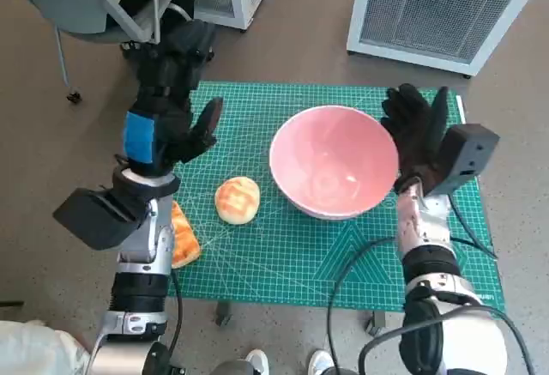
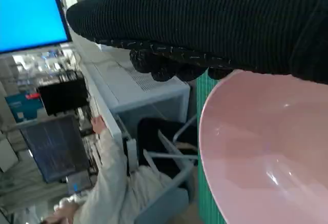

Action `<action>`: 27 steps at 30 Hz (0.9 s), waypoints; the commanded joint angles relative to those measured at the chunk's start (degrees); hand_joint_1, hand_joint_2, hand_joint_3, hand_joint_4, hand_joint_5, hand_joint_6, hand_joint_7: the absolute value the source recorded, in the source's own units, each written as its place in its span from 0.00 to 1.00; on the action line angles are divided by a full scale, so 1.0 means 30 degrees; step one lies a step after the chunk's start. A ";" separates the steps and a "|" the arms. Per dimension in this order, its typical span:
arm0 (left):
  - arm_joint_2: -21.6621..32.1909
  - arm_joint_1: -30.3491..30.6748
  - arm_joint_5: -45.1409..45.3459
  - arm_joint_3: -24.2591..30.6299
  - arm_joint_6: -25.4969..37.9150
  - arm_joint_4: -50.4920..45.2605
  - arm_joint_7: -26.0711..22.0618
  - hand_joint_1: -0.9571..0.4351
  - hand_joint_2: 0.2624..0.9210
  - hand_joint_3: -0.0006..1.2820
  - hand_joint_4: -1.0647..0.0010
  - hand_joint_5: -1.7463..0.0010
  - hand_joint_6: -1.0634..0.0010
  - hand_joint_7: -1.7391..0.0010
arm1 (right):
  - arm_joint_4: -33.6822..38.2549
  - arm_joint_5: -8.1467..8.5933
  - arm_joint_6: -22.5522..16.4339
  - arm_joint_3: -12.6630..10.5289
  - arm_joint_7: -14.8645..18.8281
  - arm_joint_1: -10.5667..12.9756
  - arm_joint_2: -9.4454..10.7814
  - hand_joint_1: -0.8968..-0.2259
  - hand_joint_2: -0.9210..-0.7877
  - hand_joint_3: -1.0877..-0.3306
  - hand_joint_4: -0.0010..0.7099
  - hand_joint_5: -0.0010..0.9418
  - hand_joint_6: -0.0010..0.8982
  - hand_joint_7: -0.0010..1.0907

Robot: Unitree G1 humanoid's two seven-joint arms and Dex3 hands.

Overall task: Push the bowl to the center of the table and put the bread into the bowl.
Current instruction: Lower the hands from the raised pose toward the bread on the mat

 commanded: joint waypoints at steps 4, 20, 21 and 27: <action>0.0155 0.0290 -0.0232 0.0185 0.0223 -0.0450 0.0100 0.46 0.96 0.43 1.00 0.74 1.00 0.56 | 0.0271 -0.0156 0.0539 0.0007 -0.0138 -0.0086 0.0041 0.55 0.00 0.39 0.36 0.00 0.21 0.21; 0.2679 0.0366 0.0196 0.0933 0.0977 -0.1341 -0.0341 0.46 0.92 0.45 1.00 0.69 1.00 0.53 | -0.1155 -0.1687 -0.4202 0.1881 0.0329 -0.0637 -0.0737 0.56 0.00 0.30 0.34 0.00 0.13 0.33; 0.3136 0.0365 0.0464 0.0935 0.0974 -0.1391 -0.0456 0.46 0.92 0.45 1.00 0.69 1.00 0.53 | -0.1388 -0.1612 -0.4828 0.1945 0.0729 -0.0642 -0.0761 0.56 0.00 0.30 0.34 0.00 0.12 0.33; 0.6773 0.0421 0.2711 0.0724 0.0785 -0.1569 -0.1734 0.45 0.87 0.43 0.99 0.67 1.00 0.50 | -0.3005 -0.1299 -0.8295 0.2501 0.2727 -0.0406 -0.0710 0.51 0.00 0.35 0.36 0.01 0.09 0.44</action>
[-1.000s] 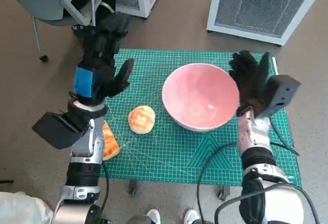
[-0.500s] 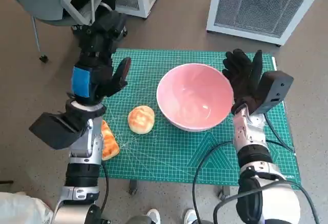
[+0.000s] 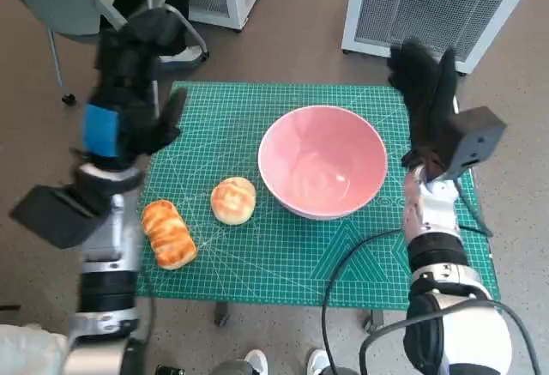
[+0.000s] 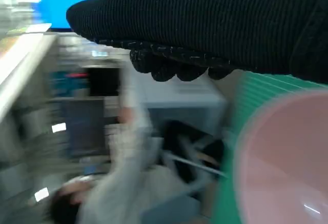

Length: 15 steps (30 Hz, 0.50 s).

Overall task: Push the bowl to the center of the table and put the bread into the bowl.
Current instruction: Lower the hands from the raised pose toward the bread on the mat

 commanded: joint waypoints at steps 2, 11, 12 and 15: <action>0.4085 0.0250 0.2393 -0.0183 -0.0243 -0.0599 -0.1649 0.45 0.87 0.39 0.97 0.68 1.00 0.50 | -0.1826 0.0203 -0.2943 0.0706 0.1806 0.0610 0.0145 0.48 0.00 0.39 0.39 0.02 0.09 0.46; 0.8016 -0.0009 0.2548 -0.1063 0.0675 0.0170 -0.5627 0.47 0.99 0.16 0.79 0.87 0.94 0.58 | -0.5251 0.1462 -0.5355 0.1919 0.4608 0.1871 0.0482 0.43 0.00 0.45 0.43 0.03 0.11 0.49; 0.8219 0.0004 0.2530 -0.1168 0.0677 0.0230 -0.5923 0.47 0.99 0.15 0.78 0.88 0.93 0.59 | -0.5493 0.1589 -0.5396 0.2015 0.4799 0.1964 0.0499 0.43 0.00 0.45 0.43 0.02 0.11 0.50; 0.9011 0.0144 0.2617 -0.1635 0.0501 0.0346 -0.7121 0.47 0.99 0.10 0.74 0.93 0.89 0.64 | -0.6318 0.1784 -0.5342 0.2345 0.5134 0.2286 0.0500 0.43 0.00 0.46 0.44 0.02 0.10 0.53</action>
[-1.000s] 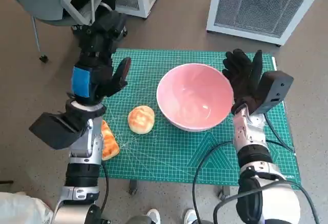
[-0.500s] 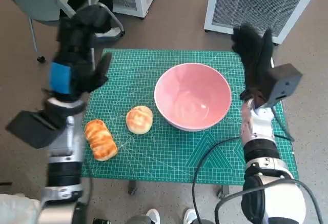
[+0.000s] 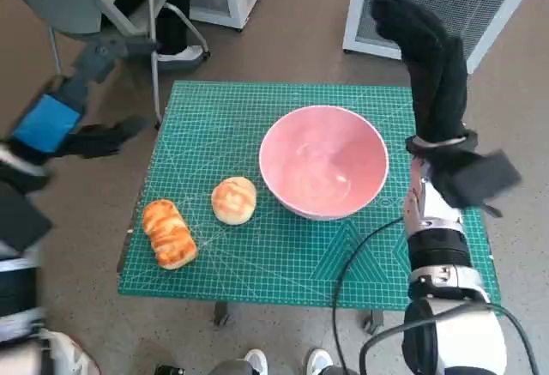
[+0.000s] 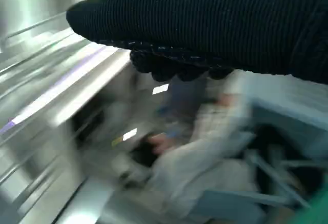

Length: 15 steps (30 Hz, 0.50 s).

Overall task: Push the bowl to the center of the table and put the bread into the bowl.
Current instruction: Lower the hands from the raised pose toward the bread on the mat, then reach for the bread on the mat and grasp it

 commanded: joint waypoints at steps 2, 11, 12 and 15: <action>0.1335 0.0162 0.0133 -0.1069 -0.0252 0.0270 -0.2299 0.47 0.99 0.06 0.72 0.96 0.86 0.68 | -0.1394 0.0489 0.0160 0.0674 0.0849 0.1145 0.0196 0.43 0.00 0.46 0.44 0.02 0.10 0.54; 0.2428 0.0490 0.0470 -0.2128 -0.2212 0.0936 -0.4618 0.46 0.89 0.00 0.68 0.99 0.75 0.78 | -0.3067 0.0652 0.0614 0.1136 0.0872 0.1769 0.0230 0.45 0.00 0.46 0.44 0.02 0.08 0.57; 0.2580 0.0715 0.0649 -0.2267 -0.2412 0.0824 -0.4748 0.46 0.87 0.00 0.68 1.00 0.73 0.80 | -0.3207 0.0617 0.0594 0.1186 0.0827 0.1805 0.0232 0.45 0.00 0.46 0.45 0.02 0.08 0.57; 0.2798 0.1090 0.0982 -0.2531 -0.2889 0.0762 -0.4848 0.47 0.81 0.00 0.67 1.00 0.69 0.85 | -0.3412 0.0592 0.0586 0.1277 0.0772 0.1847 0.0226 0.44 0.00 0.46 0.45 0.02 0.08 0.57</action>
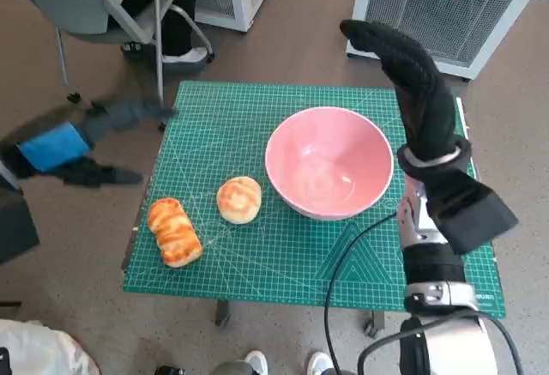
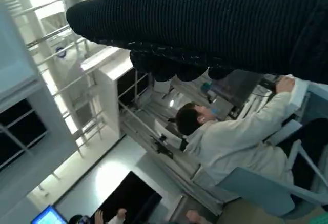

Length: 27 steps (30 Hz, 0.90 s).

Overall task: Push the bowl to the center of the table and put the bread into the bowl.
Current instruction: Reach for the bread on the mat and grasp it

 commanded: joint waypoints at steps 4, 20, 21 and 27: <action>0.0662 0.1036 0.1023 -0.0799 -0.1329 -0.0125 -0.0367 0.49 0.76 0.00 0.67 1.00 0.66 0.89 | -0.0425 0.0162 0.0296 0.0286 0.0070 0.0515 -0.0005 0.44 0.00 0.46 0.45 0.02 0.07 0.58; 0.0187 0.2056 0.4253 -0.2496 -0.4568 0.1467 0.1613 0.56 0.72 0.00 0.65 1.00 0.61 0.92 | -0.0429 0.0494 0.0548 0.0347 0.0178 0.0596 -0.0107 0.45 0.00 0.46 0.45 0.01 0.07 0.60; 0.0143 0.2063 0.4344 -0.2646 -0.4690 0.1624 0.1676 0.56 0.72 0.00 0.65 1.00 0.61 0.92 | -0.0418 0.0462 0.0549 0.0335 0.0143 0.0615 -0.0126 0.46 0.00 0.46 0.45 0.01 0.07 0.60; 0.0051 0.2184 0.4492 -0.3236 -0.4960 0.2150 0.1857 0.56 0.72 0.00 0.66 1.00 0.61 0.93 | -0.0414 0.0405 0.0582 0.0277 0.0041 0.0716 -0.0200 0.46 0.00 0.46 0.45 0.01 0.07 0.61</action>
